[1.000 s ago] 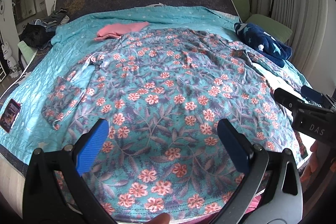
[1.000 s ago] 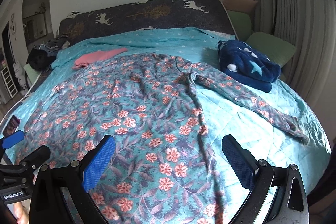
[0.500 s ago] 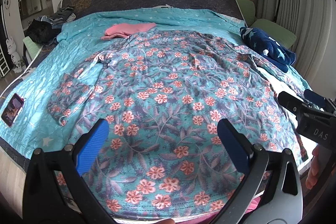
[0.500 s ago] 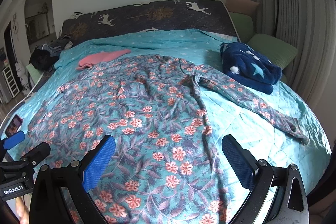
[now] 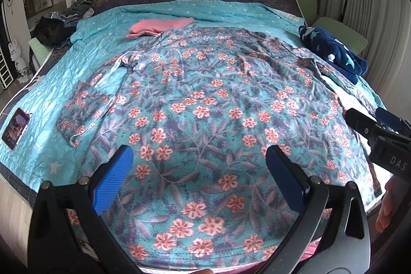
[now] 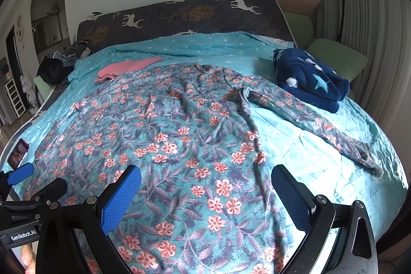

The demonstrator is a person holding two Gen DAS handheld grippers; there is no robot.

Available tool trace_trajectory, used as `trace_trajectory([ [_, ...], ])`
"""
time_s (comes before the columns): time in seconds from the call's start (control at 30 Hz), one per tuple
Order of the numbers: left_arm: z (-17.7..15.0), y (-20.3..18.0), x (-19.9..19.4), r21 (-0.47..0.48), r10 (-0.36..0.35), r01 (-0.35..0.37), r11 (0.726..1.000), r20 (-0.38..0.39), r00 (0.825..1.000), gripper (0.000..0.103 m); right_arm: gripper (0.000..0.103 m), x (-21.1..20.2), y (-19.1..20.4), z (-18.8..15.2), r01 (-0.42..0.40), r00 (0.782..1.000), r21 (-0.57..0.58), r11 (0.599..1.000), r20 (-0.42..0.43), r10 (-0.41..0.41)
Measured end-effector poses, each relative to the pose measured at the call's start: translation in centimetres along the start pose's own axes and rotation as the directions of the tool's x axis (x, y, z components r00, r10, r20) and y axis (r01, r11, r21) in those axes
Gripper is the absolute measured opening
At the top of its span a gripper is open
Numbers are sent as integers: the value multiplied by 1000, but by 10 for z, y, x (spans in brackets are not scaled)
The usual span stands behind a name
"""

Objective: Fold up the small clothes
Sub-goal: 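Grasp the floral garment's sleeve with the right gripper and lift it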

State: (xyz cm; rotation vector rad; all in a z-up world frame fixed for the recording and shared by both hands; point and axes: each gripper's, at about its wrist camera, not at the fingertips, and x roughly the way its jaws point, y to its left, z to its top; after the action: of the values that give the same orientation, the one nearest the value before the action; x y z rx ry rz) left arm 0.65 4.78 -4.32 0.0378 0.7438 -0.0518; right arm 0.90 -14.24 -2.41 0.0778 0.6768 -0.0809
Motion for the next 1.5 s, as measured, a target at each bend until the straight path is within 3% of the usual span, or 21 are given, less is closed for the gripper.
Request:
trace_trajectory([
  [0.2, 9, 19, 3, -40, 15, -14, 999, 16, 1000, 103, 103, 2, 5, 3, -6, 1000, -22, 1000, 2, 6],
  [0.33, 13, 67, 5, -175, 77, -67, 982, 53, 996, 103, 103, 7, 18, 9, -41, 999, -63, 997, -5, 41],
  [0.5, 5, 120, 22, -268, 172, -170, 948, -18, 985, 103, 103, 22, 50, 18, -147, 988, -135, 980, -54, 141],
  [0.7, -1, 154, 43, -256, 257, -276, 926, -107, 960, 103, 103, 43, 102, 33, -295, 953, -206, 933, -133, 272],
  [0.83, 0, 172, 45, -277, 225, -248, 928, -110, 968, 103, 96, 59, 142, 39, -439, 891, -213, 873, -229, 392],
  [0.93, -2, 186, 42, -287, 201, -223, 932, -106, 974, 103, 68, 72, 176, 41, -553, 817, -209, 807, -328, 475],
  [1.0, -5, 192, 40, -285, 185, -206, 936, -99, 978, 103, 45, 81, 201, 41, -631, 750, -191, 752, -401, 526],
  [1.07, -9, 195, 38, -279, 176, -196, 940, -95, 980, 103, 36, 91, 224, 40, -686, 689, -163, 709, -460, 560],
  [1.17, -13, 201, 39, -270, 185, -205, 941, -96, 978, 103, 33, 109, 259, 37, -755, 577, -74, 651, -545, 608],
  [1.23, -16, 209, 38, -277, 194, -213, 937, -96, 976, 103, 34, 122, 274, 34, -775, 522, -19, 631, -583, 623],
  [1.33, -20, 223, 36, -296, 206, -226, 928, -98, 974, 103, 34, 135, 294, 28, -779, 471, 39, 626, -623, 625],
  [1.4, -22, 230, 35, -305, 214, -234, 923, -98, 972, 103, 36, 143, 303, 23, -759, 459, 78, 647, -640, 616],
  [1.43, -23, 235, 34, -312, 218, -238, 920, -97, 971, 103, 38, 149, 305, 23, -745, 450, 106, 658, -648, 614],
  [1.5, -23, 240, 34, -324, 219, -237, 916, -91, 971, 103, 50, 164, 307, 22, -719, 407, 206, 663, -648, 643],
])
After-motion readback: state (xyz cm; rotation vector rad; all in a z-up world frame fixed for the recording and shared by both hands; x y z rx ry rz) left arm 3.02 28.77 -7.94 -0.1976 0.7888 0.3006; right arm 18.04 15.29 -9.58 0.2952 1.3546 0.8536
